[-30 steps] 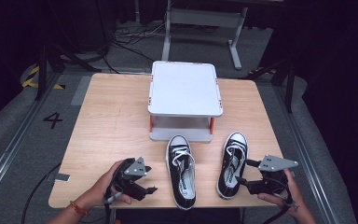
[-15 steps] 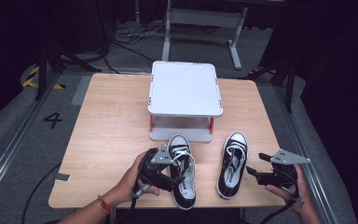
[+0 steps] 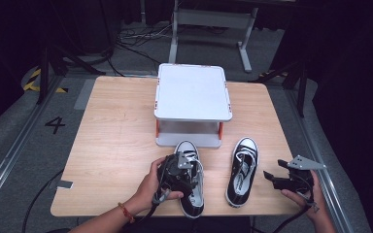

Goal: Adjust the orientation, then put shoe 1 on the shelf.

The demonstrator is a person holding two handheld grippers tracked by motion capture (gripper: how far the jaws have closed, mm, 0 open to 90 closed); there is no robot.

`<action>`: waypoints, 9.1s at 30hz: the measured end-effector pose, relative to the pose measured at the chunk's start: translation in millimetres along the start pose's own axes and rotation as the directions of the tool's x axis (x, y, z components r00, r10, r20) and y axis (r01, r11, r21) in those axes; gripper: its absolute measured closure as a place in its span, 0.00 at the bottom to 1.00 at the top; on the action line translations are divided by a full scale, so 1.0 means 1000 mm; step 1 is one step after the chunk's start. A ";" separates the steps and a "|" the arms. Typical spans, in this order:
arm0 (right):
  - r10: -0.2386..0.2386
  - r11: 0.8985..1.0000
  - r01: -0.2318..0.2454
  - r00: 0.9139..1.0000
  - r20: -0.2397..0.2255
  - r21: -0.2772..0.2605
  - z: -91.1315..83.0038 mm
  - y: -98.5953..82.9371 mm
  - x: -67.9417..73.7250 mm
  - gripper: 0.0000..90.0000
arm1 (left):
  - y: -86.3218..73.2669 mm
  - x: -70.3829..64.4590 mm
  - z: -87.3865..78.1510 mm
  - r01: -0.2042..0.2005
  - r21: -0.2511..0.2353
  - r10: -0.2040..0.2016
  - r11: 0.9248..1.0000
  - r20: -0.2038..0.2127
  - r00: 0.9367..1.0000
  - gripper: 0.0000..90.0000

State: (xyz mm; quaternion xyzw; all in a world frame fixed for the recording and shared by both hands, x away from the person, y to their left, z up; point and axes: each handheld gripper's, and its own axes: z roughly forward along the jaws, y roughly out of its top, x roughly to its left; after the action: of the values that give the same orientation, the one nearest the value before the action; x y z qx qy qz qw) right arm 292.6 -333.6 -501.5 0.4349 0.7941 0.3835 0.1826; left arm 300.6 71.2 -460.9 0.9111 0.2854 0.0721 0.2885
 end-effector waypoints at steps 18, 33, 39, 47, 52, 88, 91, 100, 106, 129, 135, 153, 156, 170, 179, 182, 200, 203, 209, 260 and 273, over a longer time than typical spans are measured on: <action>0.003 0.999 -0.004 1.000 0.019 0.037 0.022 -0.006 -0.003 0.29 | -0.019 0.009 -0.038 -0.010 -0.019 0.010 1.000 0.005 1.000 0.94; 0.011 0.999 -0.012 1.000 0.025 0.049 0.024 -0.008 -0.007 0.30 | -0.053 0.036 -0.077 0.017 -0.046 -0.022 0.999 -0.110 0.994 0.95; 0.000 0.998 -0.001 1.000 0.015 0.064 0.027 -0.007 -0.006 0.30 | -0.078 0.064 -0.097 0.094 -0.066 -0.102 0.993 -0.137 0.985 0.95; 0.036 0.997 -0.036 0.999 -0.007 0.064 0.033 -0.014 -0.013 0.28 | -0.085 0.070 -0.117 0.066 -0.181 -0.074 0.981 -0.040 0.996 0.64; 0.070 0.996 -0.069 0.997 -0.011 0.052 0.036 -0.015 -0.016 0.24 | -0.089 0.062 -0.142 0.011 -0.189 -0.003 0.982 0.040 0.999 0.42; 0.069 0.996 -0.068 0.998 -0.009 0.052 0.036 -0.015 -0.014 0.24 | -0.054 0.039 -0.091 -0.661 0.449 0.376 0.601 0.571 0.730 0.89; 0.069 0.996 -0.069 0.998 -0.010 0.052 0.036 -0.015 -0.014 0.24 | -0.055 0.040 -0.091 -0.664 0.436 0.382 0.607 0.573 0.725 0.90; 0.070 0.996 -0.070 0.997 -0.010 0.052 0.036 -0.015 -0.014 0.24 | -0.061 0.038 -0.080 -0.681 0.445 0.380 0.582 0.592 0.711 0.86; 0.070 0.996 -0.069 0.997 -0.013 0.052 0.036 -0.015 -0.014 0.24 | -0.063 0.039 -0.086 -0.698 0.425 0.414 0.577 0.584 0.698 0.88; 0.071 0.996 -0.070 0.997 -0.015 0.052 0.036 -0.015 -0.014 0.24 | -0.072 0.044 -0.125 -0.576 0.323 0.390 0.750 0.487 0.781 0.86; 0.068 0.996 -0.067 0.997 -0.020 0.053 0.036 -0.015 -0.014 0.24 | -0.075 0.049 -0.143 -0.514 0.302 0.361 0.803 0.440 0.822 0.86; 0.065 0.997 -0.063 0.998 -0.023 0.052 0.037 -0.014 -0.015 0.24 | -0.050 0.096 -0.162 -0.367 0.323 0.302 0.872 0.234 0.924 0.86; 0.065 0.997 -0.063 0.998 -0.024 0.053 0.037 -0.014 -0.015 0.24 | -0.038 0.106 -0.165 -0.371 0.325 0.317 0.870 0.209 0.925 0.86; 0.065 0.997 -0.064 0.998 -0.023 0.052 0.036 -0.015 -0.014 0.24 | 0.015 0.145 -0.176 -0.363 0.279 0.335 0.889 0.146 0.931 0.84; 0.064 0.997 -0.063 0.998 -0.023 0.052 0.036 -0.015 -0.014 0.24 | 0.039 0.156 -0.184 -0.383 0.280 0.372 0.880 0.094 0.923 0.83; 0.065 0.997 -0.064 0.998 -0.023 0.052 0.036 -0.015 -0.014 0.24 | 0.049 0.157 -0.188 -0.385 0.273 0.381 0.882 0.067 0.922 0.83; 0.063 0.997 -0.062 0.998 -0.024 0.051 0.036 -0.015 -0.014 0.24 | 0.126 0.148 -0.190 -0.460 0.290 0.454 0.839 0.091 0.886 0.83; 0.064 0.997 -0.062 0.998 -0.024 0.052 0.036 -0.015 -0.014 0.24 | 0.135 0.145 -0.187 -0.468 0.282 0.463 0.838 0.089 0.882 0.83; 0.061 0.997 -0.060 0.998 -0.026 0.052 0.035 -0.016 -0.014 0.24 | 0.157 0.131 -0.170 -0.506 0.284 0.490 0.814 0.131 0.862 0.83; 0.061 0.997 -0.060 0.998 -0.023 0.051 0.033 -0.017 -0.013 0.24 | 0.186 0.138 -0.118 -0.479 0.230 0.456 0.847 0.148 0.878 0.54; 0.063 0.997 -0.061 0.998 -0.024 0.051 0.033 -0.017 -0.013 0.24 | 0.170 0.124 -0.154 -0.464 0.179 0.464 0.868 0.040 0.885 0.33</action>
State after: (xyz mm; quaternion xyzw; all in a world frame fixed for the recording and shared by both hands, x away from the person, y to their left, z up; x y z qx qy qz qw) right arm 310.8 -335.4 -536.6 0.4588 0.7919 0.3743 0.1494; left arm 438.9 101.1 -241.9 0.9754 0.0644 0.1148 0.1770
